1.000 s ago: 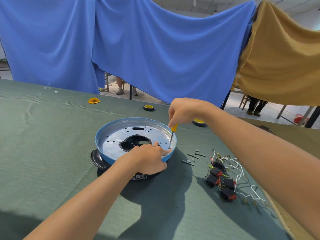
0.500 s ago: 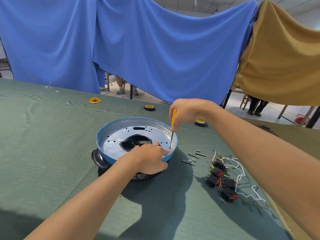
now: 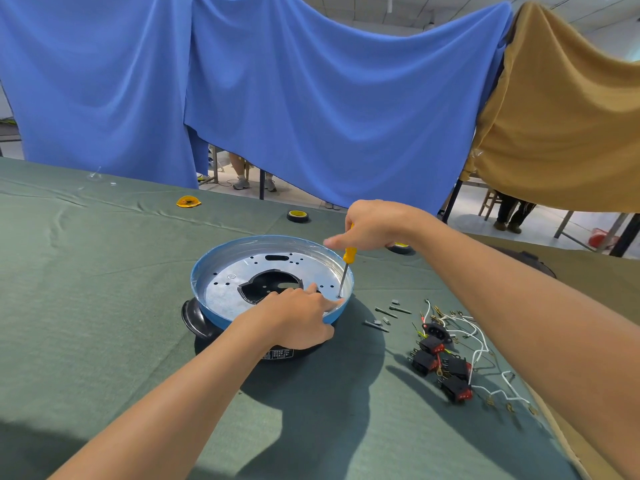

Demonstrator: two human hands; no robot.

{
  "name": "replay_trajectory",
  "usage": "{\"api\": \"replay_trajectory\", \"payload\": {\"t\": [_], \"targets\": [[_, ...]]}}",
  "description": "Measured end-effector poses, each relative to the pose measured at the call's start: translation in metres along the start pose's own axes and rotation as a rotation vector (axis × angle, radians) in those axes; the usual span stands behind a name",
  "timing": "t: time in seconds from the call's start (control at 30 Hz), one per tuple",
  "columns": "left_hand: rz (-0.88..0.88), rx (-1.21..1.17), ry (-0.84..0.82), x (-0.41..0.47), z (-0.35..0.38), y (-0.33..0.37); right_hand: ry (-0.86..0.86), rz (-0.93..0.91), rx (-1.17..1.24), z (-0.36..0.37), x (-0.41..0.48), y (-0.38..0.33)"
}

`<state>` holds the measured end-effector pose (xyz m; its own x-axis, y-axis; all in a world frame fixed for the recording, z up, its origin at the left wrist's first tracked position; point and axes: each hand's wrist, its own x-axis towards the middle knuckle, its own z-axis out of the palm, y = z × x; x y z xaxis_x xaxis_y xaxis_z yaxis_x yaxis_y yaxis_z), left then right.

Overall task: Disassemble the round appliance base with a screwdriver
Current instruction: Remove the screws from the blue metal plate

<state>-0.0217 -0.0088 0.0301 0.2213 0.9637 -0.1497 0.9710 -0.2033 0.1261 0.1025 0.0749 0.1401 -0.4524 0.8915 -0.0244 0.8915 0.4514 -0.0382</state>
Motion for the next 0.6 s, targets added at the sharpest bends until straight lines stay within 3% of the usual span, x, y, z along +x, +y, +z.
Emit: {"api": "replay_trajectory", "payload": {"t": [0.13, 0.3, 0.43, 0.6], "targets": [[-0.002, -0.003, 0.002, 0.0007, 0.0007, -0.0007, 0.084, -0.016, -0.040, 0.0023, -0.0019, -0.0002], [0.003, 0.006, -0.005, 0.0003, 0.0002, -0.0004, 0.014, -0.040, 0.000, -0.0001, -0.0036, -0.0006], [0.002, 0.002, -0.011, 0.0003, -0.0002, -0.0007, 0.130, 0.013, -0.064, 0.0039, -0.0021, 0.0003], [0.008, 0.001, -0.004, 0.0005, -0.0004, -0.0007, -0.005, 0.014, 0.112, -0.0014, -0.0033, 0.0008]]}}
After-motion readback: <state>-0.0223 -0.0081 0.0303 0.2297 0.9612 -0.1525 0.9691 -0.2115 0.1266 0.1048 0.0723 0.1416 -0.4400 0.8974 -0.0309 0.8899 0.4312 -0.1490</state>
